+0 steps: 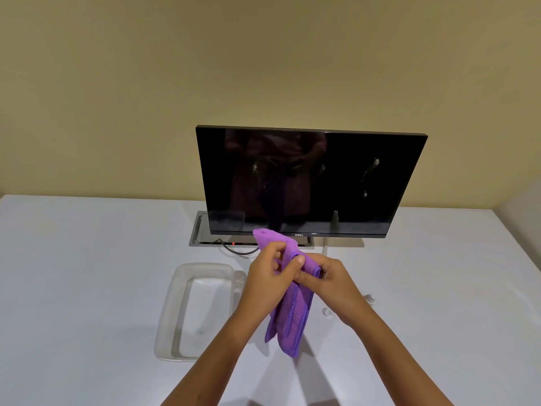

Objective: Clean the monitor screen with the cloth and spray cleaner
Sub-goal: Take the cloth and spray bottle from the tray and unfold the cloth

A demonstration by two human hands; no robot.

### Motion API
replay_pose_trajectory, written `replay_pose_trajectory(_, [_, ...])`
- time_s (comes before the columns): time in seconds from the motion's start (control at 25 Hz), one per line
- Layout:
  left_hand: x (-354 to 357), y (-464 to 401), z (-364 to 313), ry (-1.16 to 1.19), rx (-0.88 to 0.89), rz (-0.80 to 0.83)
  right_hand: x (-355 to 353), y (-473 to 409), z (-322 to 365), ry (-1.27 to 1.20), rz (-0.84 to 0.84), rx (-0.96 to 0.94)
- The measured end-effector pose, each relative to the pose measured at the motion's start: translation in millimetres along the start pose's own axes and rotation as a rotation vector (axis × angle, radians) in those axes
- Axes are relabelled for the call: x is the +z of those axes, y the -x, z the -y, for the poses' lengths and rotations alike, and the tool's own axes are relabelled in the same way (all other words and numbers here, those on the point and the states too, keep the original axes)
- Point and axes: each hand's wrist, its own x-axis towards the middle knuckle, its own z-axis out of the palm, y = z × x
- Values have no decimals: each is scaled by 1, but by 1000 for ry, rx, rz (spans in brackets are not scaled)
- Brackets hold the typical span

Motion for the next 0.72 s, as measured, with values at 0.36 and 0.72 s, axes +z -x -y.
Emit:
replay_pose_trajectory(0.36, [-26,-14,2,34,40,-88,-5,-7,2,26,-366,-40])
replay_pose_trajectory(0.72, [-59,-26,4,-230,156,-159,-24,-11,4,428,-585,-111])
